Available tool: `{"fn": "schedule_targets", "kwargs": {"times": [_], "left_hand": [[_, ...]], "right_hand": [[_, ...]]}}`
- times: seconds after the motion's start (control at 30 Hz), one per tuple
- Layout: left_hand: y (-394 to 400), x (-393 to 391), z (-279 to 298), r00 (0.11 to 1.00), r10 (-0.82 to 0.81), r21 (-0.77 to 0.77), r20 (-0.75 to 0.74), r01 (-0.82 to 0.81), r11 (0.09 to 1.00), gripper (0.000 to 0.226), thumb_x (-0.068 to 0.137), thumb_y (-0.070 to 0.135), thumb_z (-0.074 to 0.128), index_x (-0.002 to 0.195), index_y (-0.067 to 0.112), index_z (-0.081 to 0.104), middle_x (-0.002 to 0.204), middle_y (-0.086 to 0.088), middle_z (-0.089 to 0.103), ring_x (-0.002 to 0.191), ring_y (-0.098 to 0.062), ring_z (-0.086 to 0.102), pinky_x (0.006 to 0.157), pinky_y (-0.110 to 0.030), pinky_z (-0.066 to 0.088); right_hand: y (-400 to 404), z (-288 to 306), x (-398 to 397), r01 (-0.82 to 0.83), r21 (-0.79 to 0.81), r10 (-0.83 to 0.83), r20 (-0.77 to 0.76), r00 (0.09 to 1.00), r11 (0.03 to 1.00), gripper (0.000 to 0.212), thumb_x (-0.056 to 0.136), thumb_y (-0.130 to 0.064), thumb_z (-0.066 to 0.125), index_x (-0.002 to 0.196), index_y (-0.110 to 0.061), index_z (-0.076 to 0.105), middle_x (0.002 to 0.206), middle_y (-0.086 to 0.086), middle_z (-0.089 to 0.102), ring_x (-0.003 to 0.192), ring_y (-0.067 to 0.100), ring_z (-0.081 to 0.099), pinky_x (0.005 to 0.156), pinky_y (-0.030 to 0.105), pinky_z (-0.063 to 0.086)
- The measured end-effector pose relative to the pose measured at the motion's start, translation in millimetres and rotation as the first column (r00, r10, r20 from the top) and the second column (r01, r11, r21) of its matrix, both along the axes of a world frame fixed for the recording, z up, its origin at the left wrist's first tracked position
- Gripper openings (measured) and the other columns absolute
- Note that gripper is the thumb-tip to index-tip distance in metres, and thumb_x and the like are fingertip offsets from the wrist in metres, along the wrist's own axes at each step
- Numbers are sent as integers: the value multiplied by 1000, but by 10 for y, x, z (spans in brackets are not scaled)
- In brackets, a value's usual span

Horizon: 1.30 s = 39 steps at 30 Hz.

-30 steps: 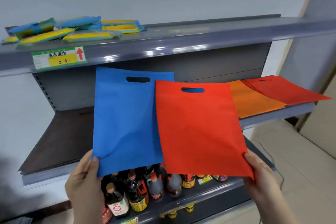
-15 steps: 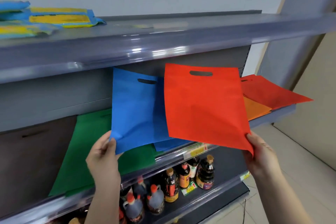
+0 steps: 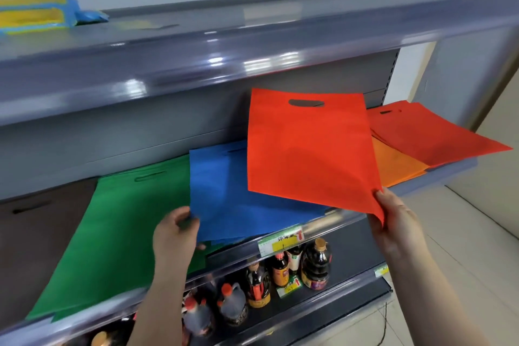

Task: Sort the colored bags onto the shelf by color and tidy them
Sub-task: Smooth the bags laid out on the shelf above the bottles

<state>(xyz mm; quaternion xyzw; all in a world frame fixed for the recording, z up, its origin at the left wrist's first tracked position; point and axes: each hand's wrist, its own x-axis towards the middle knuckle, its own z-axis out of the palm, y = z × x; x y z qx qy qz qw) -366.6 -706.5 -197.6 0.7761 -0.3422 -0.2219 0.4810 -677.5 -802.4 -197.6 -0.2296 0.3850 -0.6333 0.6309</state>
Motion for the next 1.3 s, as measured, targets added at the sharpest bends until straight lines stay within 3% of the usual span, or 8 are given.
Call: {"fn": "schedule_targets", "kwargs": {"times": [0.17, 0.33, 0.43, 0.63, 0.8, 0.93, 1.07, 1.3], "left_hand": [[-21, -389, 108, 958, 115, -1, 264, -119, 993, 40, 89, 18, 62, 127, 10, 55, 122, -11, 59, 110, -30, 54, 92, -36, 44], [-282, -1408, 358, 904, -75, -220, -420, -22, 975, 23, 97, 28, 47, 114, 15, 56, 105, 1, 65, 90, -13, 63, 60, -18, 50], [-465, -1962, 322, 857, -164, -226, -489, 57, 972, 12, 95, 28, 49, 98, 23, 61, 93, 9, 66, 75, 0, 62, 60, -14, 47], [-820, -2578, 229, 931, -192, -96, -310, 170, 981, 34, 91, 4, 57, 121, 19, 59, 103, -1, 67, 96, -20, 64, 90, -46, 51], [-1248, -3006, 279, 945, -263, -109, -196, 245, 963, 35, 91, 5, 56, 93, 40, 58, 89, 11, 69, 84, -9, 65, 77, -32, 51], [-1707, -3214, 261, 947, -291, -93, -137, 280, 956, 27, 91, 6, 57, 102, 31, 62, 94, 8, 69, 84, -10, 65, 67, -24, 50], [-2165, -3425, 255, 954, -294, -50, -52, 291, 955, 26, 91, 11, 58, 115, 20, 61, 104, 0, 67, 93, -17, 64, 82, -37, 52], [-2765, -3825, 220, 948, -295, 44, 119, 292, 956, 22, 90, 10, 61, 109, 20, 62, 86, 12, 58, 83, -11, 58, 63, -18, 41]], "right_hand": [[-204, 100, -323, -104, -19, 104, -25, 994, 994, 33, 97, -1, 36, 88, -13, 64, 63, -7, 70, 52, 0, 63, 44, 11, 47], [-392, 168, -891, -186, -67, 184, -33, 982, 980, 42, 96, 0, 36, 83, -11, 74, 70, -4, 72, 58, 3, 66, 50, 14, 51], [-487, 179, -1268, -180, -89, 176, -52, 983, 980, 30, 96, 0, 36, 103, -8, 64, 78, -3, 73, 64, 4, 67, 54, 14, 51], [-725, 131, -1996, -146, -57, 138, -134, 981, 988, 25, 96, -4, 41, 106, -8, 64, 87, 1, 74, 72, 7, 69, 59, 17, 53], [-1070, 156, -2433, -53, -71, 30, -296, 955, 996, 21, 95, -4, 47, 97, -11, 66, 77, -3, 73, 67, 8, 66, 56, 17, 52], [-1457, 175, -2705, 10, -97, -54, -454, 889, 995, 22, 95, -3, 48, 95, -13, 67, 70, -7, 72, 61, 6, 66, 54, 18, 53], [-1885, 149, -2932, 43, -111, -104, -628, 771, 993, 25, 94, -2, 50, 91, -19, 67, 72, -6, 68, 59, 4, 62, 61, 20, 53], [-2576, 152, -3311, -48, -196, -160, -898, 410, 979, 20, 92, -3, 53, 103, -10, 68, 78, -9, 62, 75, 14, 57, 61, 19, 40]]}}
